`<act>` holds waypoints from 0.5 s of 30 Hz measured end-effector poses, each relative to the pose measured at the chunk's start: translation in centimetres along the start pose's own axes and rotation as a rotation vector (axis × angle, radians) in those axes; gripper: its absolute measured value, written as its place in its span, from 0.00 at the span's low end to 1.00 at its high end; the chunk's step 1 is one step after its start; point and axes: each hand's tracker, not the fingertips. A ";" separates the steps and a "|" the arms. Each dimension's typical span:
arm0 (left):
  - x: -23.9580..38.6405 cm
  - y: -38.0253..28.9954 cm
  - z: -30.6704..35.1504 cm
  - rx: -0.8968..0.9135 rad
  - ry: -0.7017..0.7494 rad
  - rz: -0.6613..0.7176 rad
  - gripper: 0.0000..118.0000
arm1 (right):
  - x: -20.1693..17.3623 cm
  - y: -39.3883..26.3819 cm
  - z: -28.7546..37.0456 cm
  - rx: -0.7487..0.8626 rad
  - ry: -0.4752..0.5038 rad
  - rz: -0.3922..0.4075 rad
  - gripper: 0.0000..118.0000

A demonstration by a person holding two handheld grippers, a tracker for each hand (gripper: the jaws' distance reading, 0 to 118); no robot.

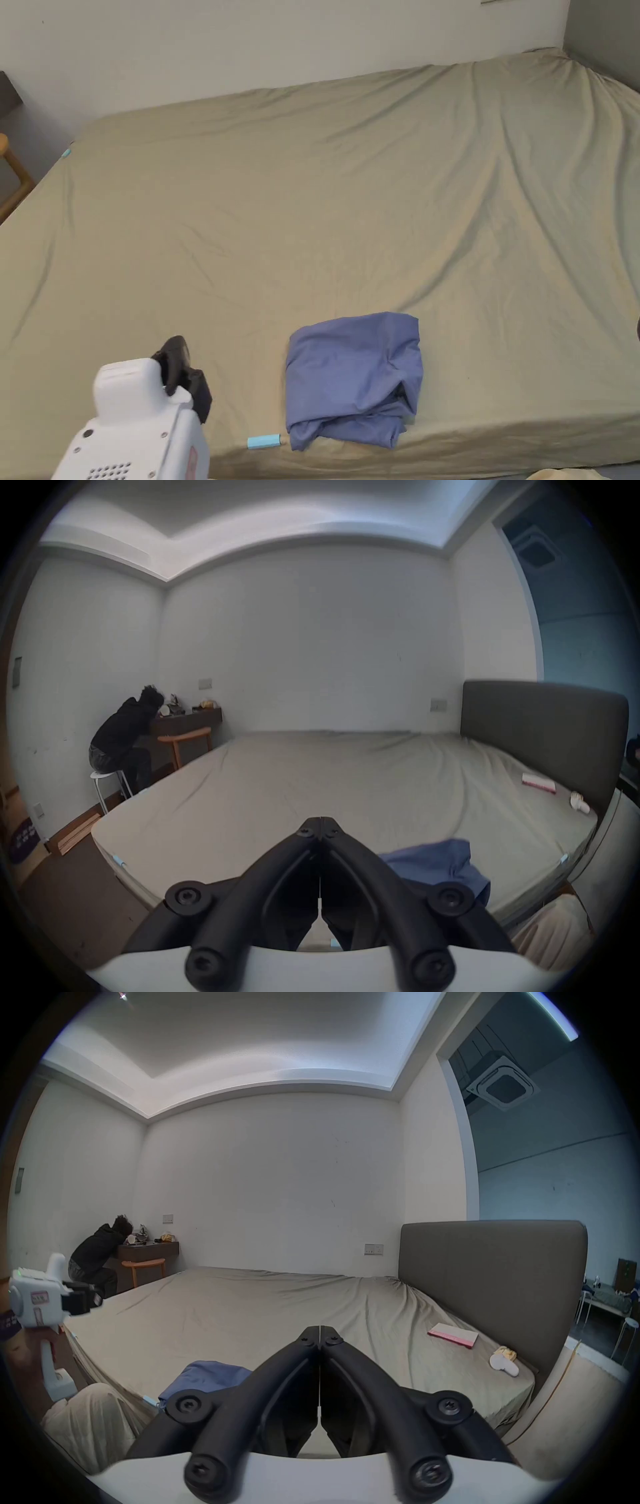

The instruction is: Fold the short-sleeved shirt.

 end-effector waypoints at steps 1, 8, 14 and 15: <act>0.7 0.0 -1.1 -0.057 0.029 -0.003 0.00 | 0.1 -0.2 0.0 -0.001 0.004 -0.014 0.01; 9.6 -3.5 -11.5 -0.372 0.166 -0.252 0.00 | 1.3 -1.4 0.0 -0.058 -0.005 -0.103 0.01; 19.1 -7.0 -13.5 -0.402 0.038 -0.438 0.00 | 3.3 -2.1 0.6 -0.097 -0.037 -0.078 0.01; 20.5 -7.6 -13.7 -0.413 0.020 -0.475 0.00 | 3.7 -2.4 0.6 -0.103 -0.041 -0.087 0.01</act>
